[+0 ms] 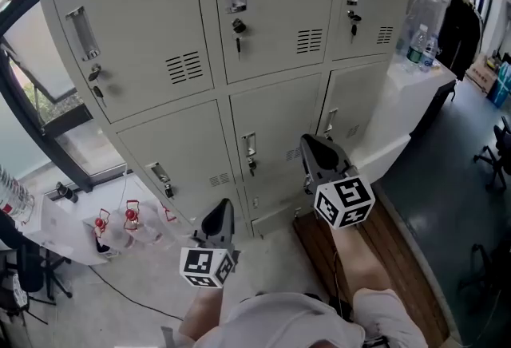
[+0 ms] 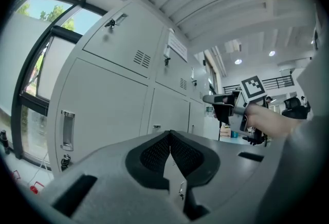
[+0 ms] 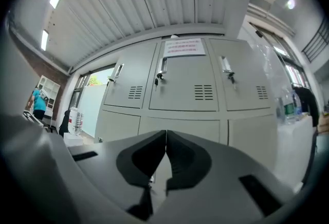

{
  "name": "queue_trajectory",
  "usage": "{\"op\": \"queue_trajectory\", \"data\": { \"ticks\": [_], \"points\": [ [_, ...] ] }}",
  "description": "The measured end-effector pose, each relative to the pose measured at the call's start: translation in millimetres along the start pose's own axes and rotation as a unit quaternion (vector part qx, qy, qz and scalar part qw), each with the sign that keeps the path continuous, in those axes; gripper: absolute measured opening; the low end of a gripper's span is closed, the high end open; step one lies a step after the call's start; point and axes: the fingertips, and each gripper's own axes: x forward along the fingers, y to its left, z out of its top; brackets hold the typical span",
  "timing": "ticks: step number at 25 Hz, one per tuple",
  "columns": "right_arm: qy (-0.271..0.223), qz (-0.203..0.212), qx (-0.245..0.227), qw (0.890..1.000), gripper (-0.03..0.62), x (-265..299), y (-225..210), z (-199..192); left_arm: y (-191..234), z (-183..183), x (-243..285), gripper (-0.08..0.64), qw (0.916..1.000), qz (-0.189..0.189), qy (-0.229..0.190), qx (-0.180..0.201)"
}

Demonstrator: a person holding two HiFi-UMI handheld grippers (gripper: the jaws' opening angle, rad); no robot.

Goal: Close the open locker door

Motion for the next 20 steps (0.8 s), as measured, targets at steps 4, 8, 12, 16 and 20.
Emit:
{"op": "queue_trajectory", "data": {
  "ticks": [4, 8, 12, 16, 20],
  "points": [
    [0.026, -0.053, 0.026, 0.998, 0.012, -48, -17, -37, -21, 1, 9, 0.008, 0.9998, -0.018, -0.002, 0.01],
    [0.068, -0.088, 0.043, 0.993, 0.012, -89, -20, -79, -42, -2, 18, 0.008, 0.9993, -0.032, 0.002, 0.02],
    [0.104, -0.104, 0.073, 0.986, 0.012, -123, -18, -113, -68, -5, 25, 0.008, 0.9984, -0.053, 0.004, 0.021],
    [0.112, -0.114, 0.085, 0.983, 0.012, -144, -17, -127, -89, -13, 29, 0.008, 0.9973, -0.067, 0.012, 0.027],
    [0.105, -0.121, 0.066, 0.985, 0.012, -158, -17, -124, -103, -18, 29, 0.008, 0.9973, -0.067, 0.014, 0.026]
  ]
}}
